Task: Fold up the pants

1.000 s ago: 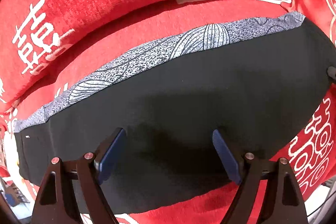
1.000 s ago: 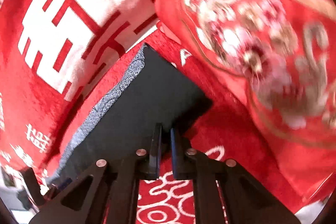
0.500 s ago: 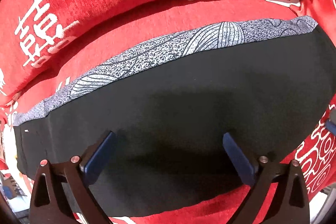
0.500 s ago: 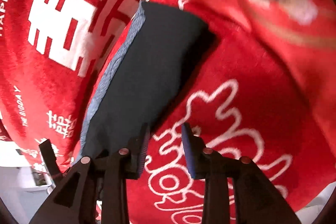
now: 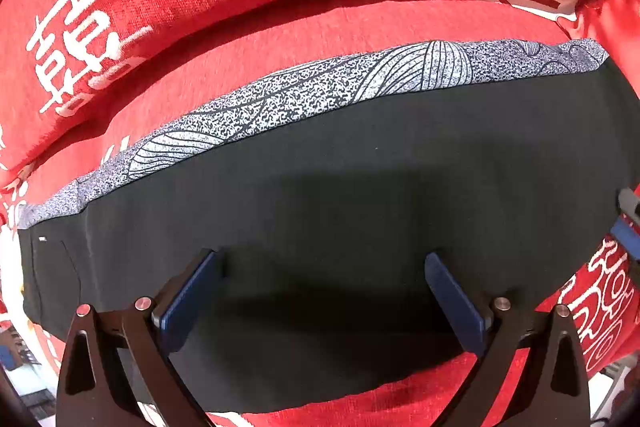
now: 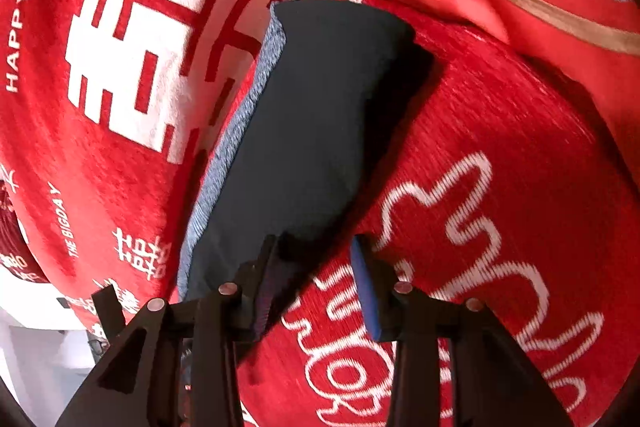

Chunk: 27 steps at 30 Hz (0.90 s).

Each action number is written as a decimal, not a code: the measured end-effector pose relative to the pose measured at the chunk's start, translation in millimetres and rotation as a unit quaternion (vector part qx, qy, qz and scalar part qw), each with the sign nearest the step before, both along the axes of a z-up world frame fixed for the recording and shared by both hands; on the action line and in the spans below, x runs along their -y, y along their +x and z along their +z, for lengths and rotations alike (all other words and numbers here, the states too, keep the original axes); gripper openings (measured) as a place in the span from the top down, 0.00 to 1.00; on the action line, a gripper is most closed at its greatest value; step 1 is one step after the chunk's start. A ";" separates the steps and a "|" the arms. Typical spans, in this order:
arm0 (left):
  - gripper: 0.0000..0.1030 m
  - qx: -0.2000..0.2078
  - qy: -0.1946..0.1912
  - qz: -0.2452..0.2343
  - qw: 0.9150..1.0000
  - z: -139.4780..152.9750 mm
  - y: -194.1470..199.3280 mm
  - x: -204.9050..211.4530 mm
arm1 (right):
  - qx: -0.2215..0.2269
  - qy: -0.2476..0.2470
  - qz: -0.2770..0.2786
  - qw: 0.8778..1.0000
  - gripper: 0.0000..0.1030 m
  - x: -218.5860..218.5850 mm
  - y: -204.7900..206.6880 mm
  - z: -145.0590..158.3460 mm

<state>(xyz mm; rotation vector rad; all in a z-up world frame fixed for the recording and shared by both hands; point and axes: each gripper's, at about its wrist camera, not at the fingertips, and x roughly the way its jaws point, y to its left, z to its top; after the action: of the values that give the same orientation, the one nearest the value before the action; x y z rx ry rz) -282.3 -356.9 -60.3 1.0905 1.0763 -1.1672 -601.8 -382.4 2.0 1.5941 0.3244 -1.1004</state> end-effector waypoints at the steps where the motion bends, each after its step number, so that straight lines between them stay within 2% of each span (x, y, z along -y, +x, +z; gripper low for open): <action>1: 0.01 0.000 0.000 0.000 1.000 0.0 -0.1 0.1 | 0.000 -0.004 -0.001 1.000 0.61 1.0 0.0 -0.4; 9: 0.01 0.003 -0.002 -0.002 1.000 -2.6 0.0 0.9 | -0.001 -0.040 0.006 0.999 0.58 9.4 2.8 -1.4; 13: 0.01 0.006 -0.008 -0.004 1.000 1.0 -8.6 -1.2 | -0.020 -0.092 0.049 0.994 0.57 18.1 15.6 11.1; 17: 0.01 0.001 -0.013 -0.001 1.000 0.1 -7.7 -3.3 | -0.028 -0.100 0.070 0.992 0.57 28.7 22.9 2.0; 22: 0.01 -0.048 0.006 0.035 0.998 -5.0 5.9 -1.6 | 0.052 -0.081 0.020 0.995 0.57 29.9 6.2 -18.0; 23: 0.07 -0.051 0.008 0.033 0.998 -4.4 6.8 -0.4 | 0.060 -0.065 0.013 0.996 0.61 31.4 3.8 -19.9; 24: 0.14 -0.061 0.004 0.029 0.998 0.5 5.9 0.6 | 0.068 -0.045 0.005 0.997 0.74 33.7 1.2 -21.2; 26: 0.50 -0.072 -0.013 0.018 0.997 14.0 -0.4 2.8 | 0.078 -0.030 0.000 0.996 0.80 36.0 -2.0 -20.2; 27: 0.56 -0.070 -0.024 0.010 0.997 20.9 -5.3 4.8 | 0.077 -0.033 0.006 0.996 0.82 36.5 -1.2 -16.3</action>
<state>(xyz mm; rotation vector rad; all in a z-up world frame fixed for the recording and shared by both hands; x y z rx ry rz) -287.6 -361.6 -39.4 0.9701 1.1587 -1.2615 -602.9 -418.9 -14.4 1.6040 0.1931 -0.9629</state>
